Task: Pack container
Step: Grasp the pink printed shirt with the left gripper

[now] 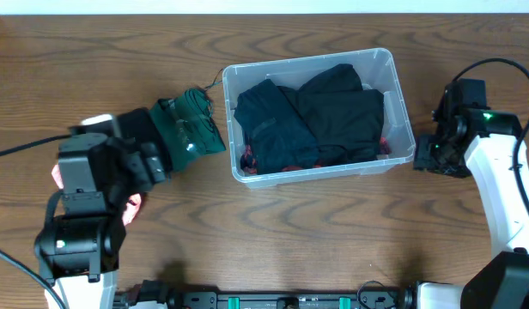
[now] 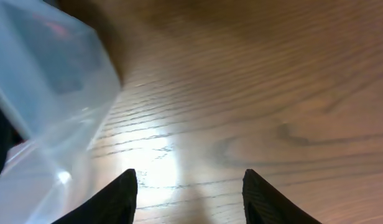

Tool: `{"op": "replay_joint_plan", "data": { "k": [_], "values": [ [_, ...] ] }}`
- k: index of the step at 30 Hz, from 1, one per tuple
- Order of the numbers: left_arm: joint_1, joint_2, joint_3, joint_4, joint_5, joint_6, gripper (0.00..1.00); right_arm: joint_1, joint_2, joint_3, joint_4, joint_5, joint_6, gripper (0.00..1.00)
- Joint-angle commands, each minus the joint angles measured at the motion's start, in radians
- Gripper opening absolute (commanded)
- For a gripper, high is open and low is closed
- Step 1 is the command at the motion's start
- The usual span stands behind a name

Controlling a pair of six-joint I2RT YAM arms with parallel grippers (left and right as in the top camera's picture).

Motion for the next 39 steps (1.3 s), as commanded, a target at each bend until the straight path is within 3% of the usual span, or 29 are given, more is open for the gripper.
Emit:
{"op": "replay_joint_plan", "data": {
  "k": [1,7,13,22,29,32,35,39],
  "values": [
    [0.135,0.042,0.019,0.0,-0.08,-0.105,0.98,-0.047,-0.014,-0.002,-0.005,0.0,0.012,0.54],
    [0.418,0.236,0.019,0.024,0.033,-0.116,0.98,-0.085,-0.034,-0.002,-0.01,-0.035,0.014,0.56],
    [0.59,0.466,0.019,0.093,0.061,-0.143,0.98,-0.086,-0.034,-0.002,-0.013,-0.035,0.014,0.55],
    [0.636,0.787,0.019,0.201,0.21,-0.072,0.98,-0.087,-0.034,-0.002,-0.011,-0.034,0.014,0.56],
    [0.636,0.926,0.019,0.203,0.266,-0.062,1.0,-0.087,-0.034,-0.002,-0.011,-0.034,0.013,0.55],
    [0.635,0.93,0.019,0.203,0.314,-0.061,0.81,-0.087,-0.034,-0.002,-0.011,-0.034,0.01,0.56],
    [0.635,0.926,0.019,0.195,0.391,-0.06,0.39,-0.087,-0.034,-0.002,-0.012,-0.034,0.01,0.56],
    [0.635,0.888,0.019,0.185,0.492,-0.058,0.08,-0.087,-0.034,-0.002,-0.012,-0.034,0.01,0.56]
  ]
}}
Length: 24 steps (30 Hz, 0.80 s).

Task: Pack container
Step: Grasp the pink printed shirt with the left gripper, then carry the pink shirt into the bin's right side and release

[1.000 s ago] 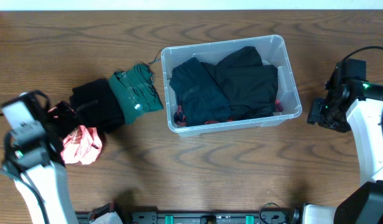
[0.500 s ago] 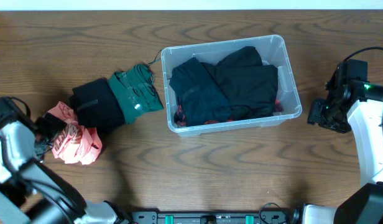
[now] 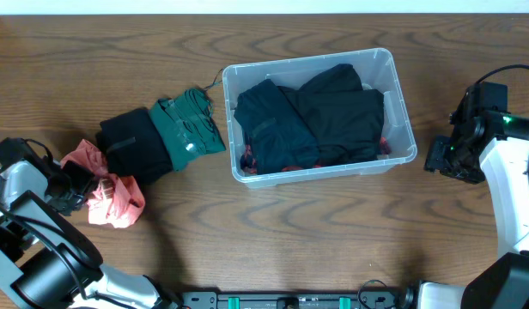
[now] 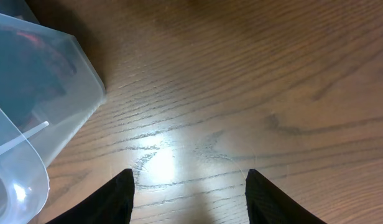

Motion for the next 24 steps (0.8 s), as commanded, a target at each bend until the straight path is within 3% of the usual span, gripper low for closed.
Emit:
{"op": "replay_joint_plan", "data": {
  "k": [1,13,18,24],
  "values": [
    [-0.005,-0.037,0.002,-0.02,0.128,0.016,0.06,-0.007,-0.02,-0.001,-0.001,-0.004,0.007,0.56],
    [-0.061,-0.59,0.014,-0.011,0.393,-0.096,0.06,-0.006,-0.07,0.025,0.0,-0.005,0.008,0.54],
    [-0.288,-0.755,0.014,0.051,0.389,-0.169,0.06,-0.006,-0.165,0.09,-0.011,-0.015,0.008,0.56],
    [-0.702,-0.777,0.014,0.229,0.324,-0.282,0.06,-0.007,-0.269,0.143,-0.047,-0.013,0.002,0.62]
  ]
}}
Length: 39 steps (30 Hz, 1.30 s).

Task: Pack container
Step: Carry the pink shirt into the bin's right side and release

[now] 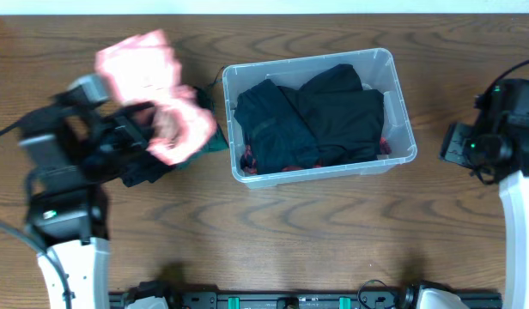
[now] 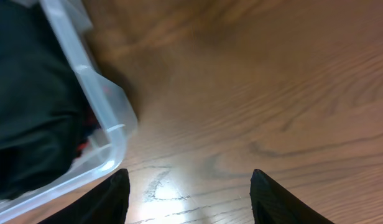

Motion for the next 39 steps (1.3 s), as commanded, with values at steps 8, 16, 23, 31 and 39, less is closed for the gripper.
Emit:
{"op": "replay_joint_plan", "data": {
  "k": [8,16,23,31,39],
  "values": [
    [-0.646,0.153,0.016,0.299,-0.295,-0.079,0.06,-0.007,-0.082,0.031,-0.065,0.005,-0.019,0.63],
    [-0.823,0.475,0.016,0.698,-0.3,-0.223,0.06,-0.022,-0.082,0.031,-0.098,0.028,-0.019,0.63],
    [-0.862,0.697,0.026,1.042,-0.3,-0.45,0.06,-0.046,-0.082,0.031,-0.101,0.027,-0.019,0.63],
    [-0.887,0.816,0.047,1.05,-0.299,-0.535,0.06,-0.046,-0.082,0.031,-0.099,0.028,-0.019,0.63],
    [-0.842,0.818,0.063,0.924,-0.203,-0.474,0.98,-0.046,-0.082,0.031,-0.098,0.027,-0.019,0.63]
  ]
}}
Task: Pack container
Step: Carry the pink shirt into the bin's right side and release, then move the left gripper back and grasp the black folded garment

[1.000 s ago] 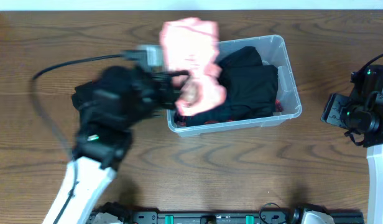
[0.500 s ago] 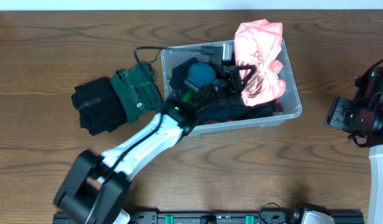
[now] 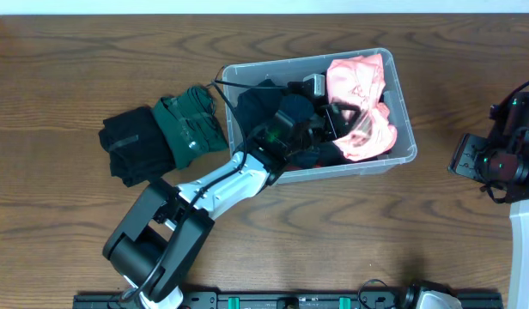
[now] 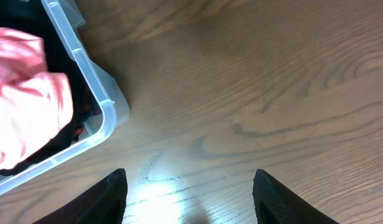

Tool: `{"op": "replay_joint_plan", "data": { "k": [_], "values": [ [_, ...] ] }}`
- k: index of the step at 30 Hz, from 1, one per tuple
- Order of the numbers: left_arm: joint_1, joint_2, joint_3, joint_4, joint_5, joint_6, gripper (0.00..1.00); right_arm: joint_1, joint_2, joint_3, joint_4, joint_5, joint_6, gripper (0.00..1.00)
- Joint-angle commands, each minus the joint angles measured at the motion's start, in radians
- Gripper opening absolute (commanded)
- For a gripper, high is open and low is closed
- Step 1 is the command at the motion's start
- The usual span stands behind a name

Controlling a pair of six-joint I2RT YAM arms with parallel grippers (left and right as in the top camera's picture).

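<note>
The clear plastic container (image 3: 400,103) holds black clothes (image 3: 260,107). My left gripper (image 3: 337,116) reaches into it from the lower left, shut on a pink garment (image 3: 363,103) that hangs over the container's right half. The same pink cloth (image 4: 27,106) shows in the right wrist view behind the container's corner (image 4: 110,115). To the container's right, my right gripper (image 4: 198,205) stands open over bare wood; in the overhead view the right gripper (image 3: 468,157) is well apart from the container.
Left of the container a folded black garment (image 3: 131,146) and a dark green one (image 3: 191,124) lie side by side on the wooden table (image 3: 333,232). A thin cable (image 3: 230,84) crosses the container's left rim.
The left gripper and pink garment have gone from above the clothes pile at the left to over the container's right half. The right arm sits slightly further right, still open.
At first the left arm hung over the pile at the left, with the pink garment on the table beside it. Then the gripper was at the garment near the table's left edge. Later it held the garment aloft, and now over the container.
</note>
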Motion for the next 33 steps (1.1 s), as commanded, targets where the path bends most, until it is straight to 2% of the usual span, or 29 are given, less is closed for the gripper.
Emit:
{"op": "replay_joint_plan", "data": {
  "k": [1,6,12,17,20,23,27,33],
  "values": [
    [0.048,-0.012,0.056,-0.09,0.088,0.069,0.98,-0.014,-0.003,0.008,0.002,0.007,-0.014,0.63],
    [0.098,-0.028,0.135,-0.307,0.114,0.263,0.98,-0.014,-0.003,0.008,0.002,0.007,-0.014,0.63],
    [0.126,-0.052,0.256,-0.561,0.075,0.464,0.98,-0.014,-0.003,0.008,0.002,0.016,-0.014,0.64],
    [0.169,-0.175,0.27,-0.71,-0.113,0.618,0.98,-0.014,-0.003,0.008,0.003,0.027,-0.014,0.64],
    [0.233,-0.28,0.27,-0.837,-0.212,0.669,0.98,-0.014,-0.002,0.007,0.007,0.027,-0.015,0.64],
    [0.369,-0.372,0.27,-1.01,-0.311,0.668,0.98,-0.014,0.004,0.007,0.008,0.027,-0.014,0.64],
    [0.634,-0.404,0.27,-1.188,-0.302,0.667,0.98,-0.014,0.016,0.006,0.009,0.026,-0.014,0.64],
    [0.999,-0.317,0.249,-1.276,-0.208,0.668,0.98,-0.014,0.034,0.006,0.008,0.026,-0.014,0.64]
  ]
}}
